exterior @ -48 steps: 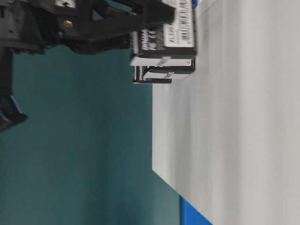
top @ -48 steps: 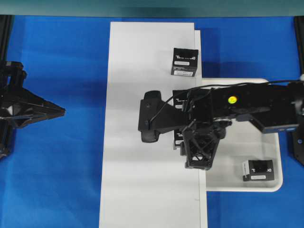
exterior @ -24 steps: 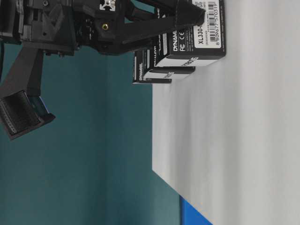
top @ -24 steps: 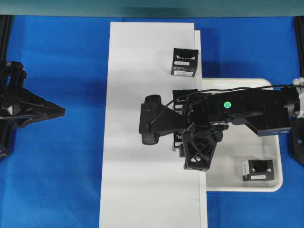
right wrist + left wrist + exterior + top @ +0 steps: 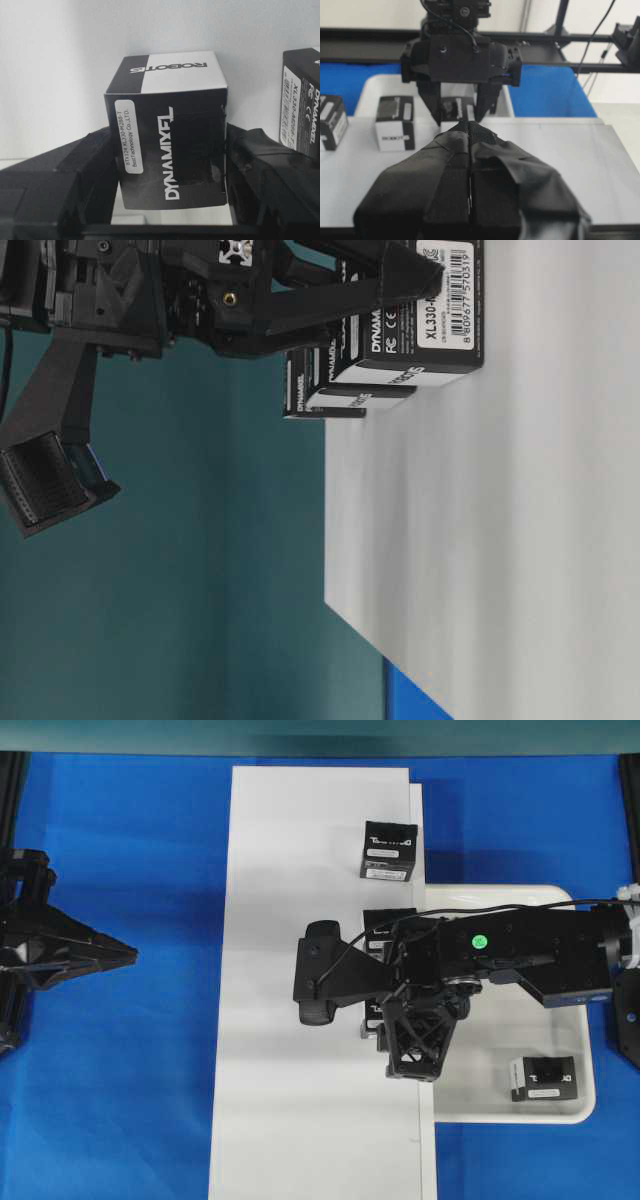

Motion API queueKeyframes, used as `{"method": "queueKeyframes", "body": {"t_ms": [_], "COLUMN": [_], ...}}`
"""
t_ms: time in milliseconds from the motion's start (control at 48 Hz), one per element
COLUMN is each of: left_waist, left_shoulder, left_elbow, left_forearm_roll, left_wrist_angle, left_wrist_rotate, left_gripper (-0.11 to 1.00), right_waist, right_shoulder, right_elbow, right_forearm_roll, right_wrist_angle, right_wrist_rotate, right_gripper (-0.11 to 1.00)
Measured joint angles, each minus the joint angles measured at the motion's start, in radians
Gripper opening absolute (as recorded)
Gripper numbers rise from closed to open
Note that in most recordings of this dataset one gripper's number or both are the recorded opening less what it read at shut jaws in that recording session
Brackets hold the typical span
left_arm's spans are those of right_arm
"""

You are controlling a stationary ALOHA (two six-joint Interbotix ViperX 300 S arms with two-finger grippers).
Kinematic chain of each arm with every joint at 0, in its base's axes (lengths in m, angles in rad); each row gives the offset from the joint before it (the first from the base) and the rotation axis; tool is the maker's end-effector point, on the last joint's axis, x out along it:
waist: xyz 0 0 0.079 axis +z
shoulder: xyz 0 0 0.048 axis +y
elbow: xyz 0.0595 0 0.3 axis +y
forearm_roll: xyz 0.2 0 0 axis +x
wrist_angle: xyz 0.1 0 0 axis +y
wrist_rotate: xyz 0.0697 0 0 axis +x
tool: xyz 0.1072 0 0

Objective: Place the box from the white plastic tray onto the white base.
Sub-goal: 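Lower the box below the other two boxes and open the right gripper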

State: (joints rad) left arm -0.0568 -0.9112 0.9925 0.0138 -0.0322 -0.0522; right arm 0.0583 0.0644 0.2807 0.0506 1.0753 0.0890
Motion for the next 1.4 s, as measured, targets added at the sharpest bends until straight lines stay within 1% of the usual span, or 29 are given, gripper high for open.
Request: {"method": "queueKeyframes", "body": {"t_ms": [834, 1355, 1397], "left_waist": [0.000, 0.000, 0.002], "left_shoulder": [0.002, 0.002, 0.000], "left_elbow": [-0.002, 0.000, 0.000], "left_forearm_roll": [0.000, 0.000, 0.000], "left_wrist_angle": [0.000, 0.000, 0.000], "left_wrist_rotate": [0.000, 0.002, 0.000], "left_gripper": [-0.07, -0.07, -0.07], "right_waist": [0.014, 0.011, 0.009], "right_shoulder": [0.000, 0.000, 0.000], "right_elbow": [0.003, 0.006, 0.006], "right_forearm_roll": [0.005, 0.006, 0.006], "right_wrist_angle": [0.021, 0.011, 0.009], "right_wrist_rotate": [0.000, 0.006, 0.006], "right_gripper": [0.60, 0.60, 0.67]}}
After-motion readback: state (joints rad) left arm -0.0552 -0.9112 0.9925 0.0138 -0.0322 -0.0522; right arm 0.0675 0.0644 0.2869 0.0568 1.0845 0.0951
